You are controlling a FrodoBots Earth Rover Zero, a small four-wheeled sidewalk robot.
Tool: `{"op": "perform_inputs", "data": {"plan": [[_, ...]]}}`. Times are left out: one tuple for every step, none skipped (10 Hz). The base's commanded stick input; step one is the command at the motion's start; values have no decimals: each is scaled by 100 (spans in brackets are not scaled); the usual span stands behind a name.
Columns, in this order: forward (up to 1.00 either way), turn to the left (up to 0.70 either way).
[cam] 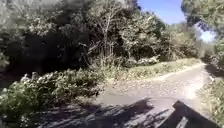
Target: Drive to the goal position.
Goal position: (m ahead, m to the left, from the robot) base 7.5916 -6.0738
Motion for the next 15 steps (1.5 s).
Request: {"op": "perform_inputs", "data": {"plan": [[50,0],[50,0],[50,0],[50,0],[50,0],[50,0],[50,-27],[50,-27],[50,-27],[50,0],[50,0],[50,0],[50,0],[50,0],[50,0]]}}
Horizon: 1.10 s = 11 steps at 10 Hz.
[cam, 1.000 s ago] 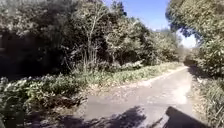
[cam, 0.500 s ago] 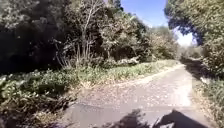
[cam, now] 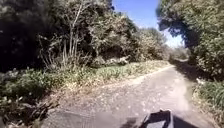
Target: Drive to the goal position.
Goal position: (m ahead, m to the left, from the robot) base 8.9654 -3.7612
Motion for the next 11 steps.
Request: {"op": "perform_inputs", "data": {"plan": [[50,-2],[50,-20],[50,-27],[50,-27],[50,-27],[50,0],[50,0],[50,0],[50,-27],[50,-27],[50,-27]]}}
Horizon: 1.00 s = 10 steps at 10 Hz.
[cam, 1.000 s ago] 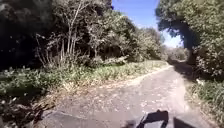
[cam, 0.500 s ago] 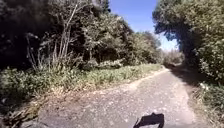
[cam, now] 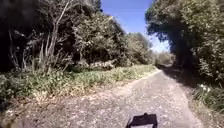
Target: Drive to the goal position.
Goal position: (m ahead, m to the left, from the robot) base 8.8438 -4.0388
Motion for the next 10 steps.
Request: {"op": "perform_inputs", "data": {"plan": [[50,-22],[50,-4],[50,0],[50,0],[50,0],[50,0],[50,-4],[50,-22],[50,-27],[50,-24]]}}
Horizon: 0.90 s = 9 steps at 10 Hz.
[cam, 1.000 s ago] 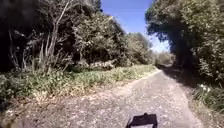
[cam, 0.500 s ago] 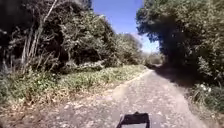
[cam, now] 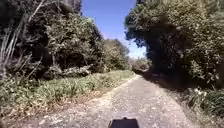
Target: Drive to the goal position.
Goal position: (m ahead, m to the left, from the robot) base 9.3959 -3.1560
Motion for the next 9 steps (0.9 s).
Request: {"op": "perform_inputs", "data": {"plan": [[50,-8],[50,0],[50,0],[50,0],[50,0],[50,0],[50,-12],[50,-27],[50,-27]]}}
